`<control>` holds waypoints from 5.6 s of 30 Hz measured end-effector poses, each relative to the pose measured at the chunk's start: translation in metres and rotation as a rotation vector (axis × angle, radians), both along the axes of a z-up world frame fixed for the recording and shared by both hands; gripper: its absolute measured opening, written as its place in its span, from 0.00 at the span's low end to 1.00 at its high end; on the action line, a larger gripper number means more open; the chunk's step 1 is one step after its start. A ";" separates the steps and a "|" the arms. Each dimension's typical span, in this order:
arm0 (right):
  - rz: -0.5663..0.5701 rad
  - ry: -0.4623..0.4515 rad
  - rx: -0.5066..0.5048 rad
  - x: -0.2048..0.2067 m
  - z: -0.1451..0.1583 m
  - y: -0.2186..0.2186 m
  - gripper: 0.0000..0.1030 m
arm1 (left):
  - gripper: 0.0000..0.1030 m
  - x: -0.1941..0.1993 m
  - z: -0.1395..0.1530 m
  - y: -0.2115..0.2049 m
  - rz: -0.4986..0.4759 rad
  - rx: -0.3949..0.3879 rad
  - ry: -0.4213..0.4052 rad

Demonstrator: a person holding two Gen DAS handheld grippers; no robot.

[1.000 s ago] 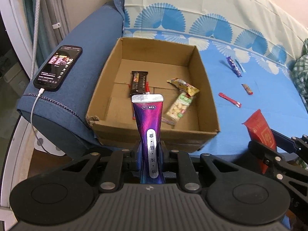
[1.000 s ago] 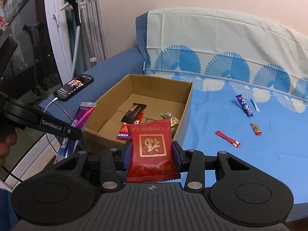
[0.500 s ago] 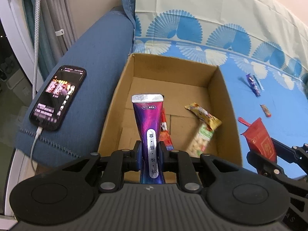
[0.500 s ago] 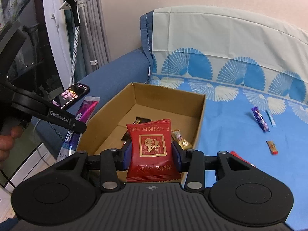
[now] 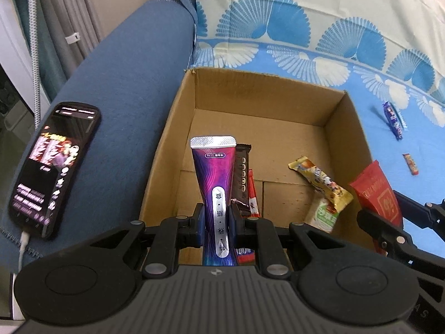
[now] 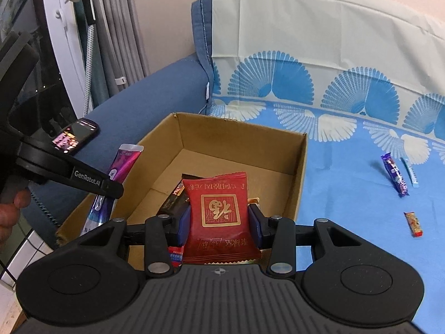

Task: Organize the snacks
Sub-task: 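Carry both snacks over the box and open both grippers to drop them, then lift both open grippers and move them toward the remaining snacks, then grasp the purple wafer roll with left gripper while right grasps the small candy, then carry both snacks over the box and open both grippers to drop them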

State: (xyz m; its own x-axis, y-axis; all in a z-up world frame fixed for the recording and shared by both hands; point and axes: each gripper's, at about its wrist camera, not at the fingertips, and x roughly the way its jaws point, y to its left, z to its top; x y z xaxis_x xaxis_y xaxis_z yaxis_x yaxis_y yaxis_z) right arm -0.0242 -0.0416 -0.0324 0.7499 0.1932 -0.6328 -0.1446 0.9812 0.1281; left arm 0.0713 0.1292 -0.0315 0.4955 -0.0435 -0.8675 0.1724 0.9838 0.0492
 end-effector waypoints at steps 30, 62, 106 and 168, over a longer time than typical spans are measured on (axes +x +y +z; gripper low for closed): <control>-0.031 0.129 0.039 0.006 -0.025 -0.005 0.94 | 1.00 -0.018 -0.019 0.004 0.037 0.089 0.042; -0.015 -0.195 -0.002 -0.224 0.065 0.012 0.99 | 1.00 -0.238 0.055 0.003 0.016 0.085 -0.162; -0.369 -0.076 0.083 -0.180 0.017 -0.124 0.99 | 1.00 -0.145 0.042 -0.117 -0.137 0.130 -0.060; -0.379 -0.107 0.099 -0.137 -0.013 -0.194 0.19 | 0.16 -0.081 0.070 -0.201 -0.257 -0.261 -0.060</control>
State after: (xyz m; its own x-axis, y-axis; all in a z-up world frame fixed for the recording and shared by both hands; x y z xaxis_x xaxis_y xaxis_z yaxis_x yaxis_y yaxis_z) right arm -0.1608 -0.2357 -0.0457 0.8401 -0.0536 -0.5398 0.2076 0.9511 0.2286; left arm -0.0096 -0.0719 0.0385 0.4891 -0.3887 -0.7808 0.4196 0.8896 -0.1801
